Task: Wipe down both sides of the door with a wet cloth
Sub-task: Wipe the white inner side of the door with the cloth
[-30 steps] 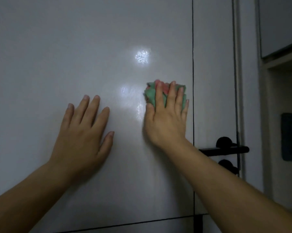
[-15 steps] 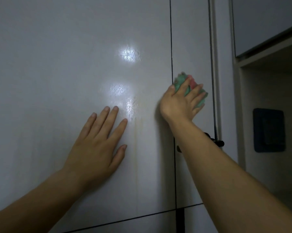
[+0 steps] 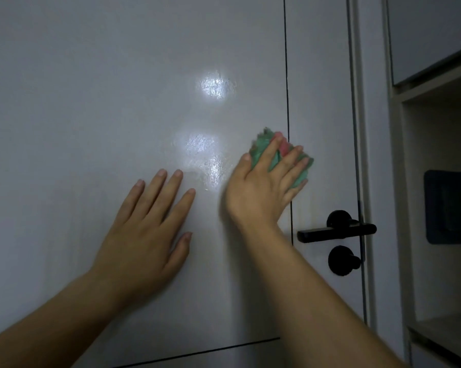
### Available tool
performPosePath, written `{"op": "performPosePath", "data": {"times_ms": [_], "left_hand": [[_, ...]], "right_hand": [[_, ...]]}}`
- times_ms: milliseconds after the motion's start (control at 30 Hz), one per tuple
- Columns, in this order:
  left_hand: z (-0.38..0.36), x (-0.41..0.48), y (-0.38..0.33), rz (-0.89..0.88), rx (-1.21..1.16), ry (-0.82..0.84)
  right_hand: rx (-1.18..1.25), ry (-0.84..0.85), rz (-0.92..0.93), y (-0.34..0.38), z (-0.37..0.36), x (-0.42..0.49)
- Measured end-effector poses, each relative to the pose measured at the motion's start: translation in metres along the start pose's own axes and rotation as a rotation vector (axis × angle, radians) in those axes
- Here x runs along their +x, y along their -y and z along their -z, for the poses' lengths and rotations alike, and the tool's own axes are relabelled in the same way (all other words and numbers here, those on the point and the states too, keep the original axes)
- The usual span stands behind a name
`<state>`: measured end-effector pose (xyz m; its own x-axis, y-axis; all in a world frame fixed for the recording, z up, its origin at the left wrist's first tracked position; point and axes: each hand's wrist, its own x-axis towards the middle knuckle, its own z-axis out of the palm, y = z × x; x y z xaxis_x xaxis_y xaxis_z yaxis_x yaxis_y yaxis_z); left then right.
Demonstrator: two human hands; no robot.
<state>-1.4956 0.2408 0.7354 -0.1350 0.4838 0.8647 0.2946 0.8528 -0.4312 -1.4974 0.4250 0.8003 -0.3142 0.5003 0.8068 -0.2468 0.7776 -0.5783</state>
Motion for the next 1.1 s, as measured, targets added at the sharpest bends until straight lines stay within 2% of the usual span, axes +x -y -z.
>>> {"op": "performPosePath", "data": {"times_ms": [67, 167, 233, 367, 567, 667, 800, 900, 1000, 1100], "left_hand": [[-0.001, 0.0, -0.001, 0.003, -0.021, -0.01], [-0.002, -0.002, -0.002, 0.006, -0.052, 0.009], [-0.003, -0.003, -0.002, 0.011, -0.064, 0.009], [-0.004, -0.002, -0.005, 0.02, -0.055, 0.012], [-0.013, -0.017, -0.037, -0.035, -0.065, -0.009], [-0.018, -0.023, -0.053, -0.045, -0.079, 0.023], [-0.018, -0.021, -0.059, -0.018, -0.09, 0.051], [-0.018, -0.021, -0.059, -0.022, -0.095, 0.058], [-0.016, -0.021, -0.059, -0.031, -0.099, 0.047], [-0.015, -0.021, -0.057, -0.052, -0.103, 0.023]], "right_hand": [[-0.041, -0.002, 0.201, -0.013, -0.013, -0.05], [-0.159, 0.11, 0.418, -0.045, -0.019, -0.09], [-0.183, 0.116, 0.47, -0.05, -0.015, -0.069], [-0.156, 0.051, 0.459, -0.036, -0.009, -0.028], [-0.176, 0.104, 0.642, -0.105, -0.009, -0.1], [-0.211, 0.128, 0.613, -0.136, -0.001, -0.106], [-0.181, 0.09, 0.428, -0.137, 0.009, -0.071], [-0.173, 0.059, 0.352, -0.134, 0.007, -0.08], [-0.164, 0.072, 0.257, -0.122, 0.002, -0.102], [-0.07, 0.062, 0.068, -0.083, -0.003, -0.07]]}}
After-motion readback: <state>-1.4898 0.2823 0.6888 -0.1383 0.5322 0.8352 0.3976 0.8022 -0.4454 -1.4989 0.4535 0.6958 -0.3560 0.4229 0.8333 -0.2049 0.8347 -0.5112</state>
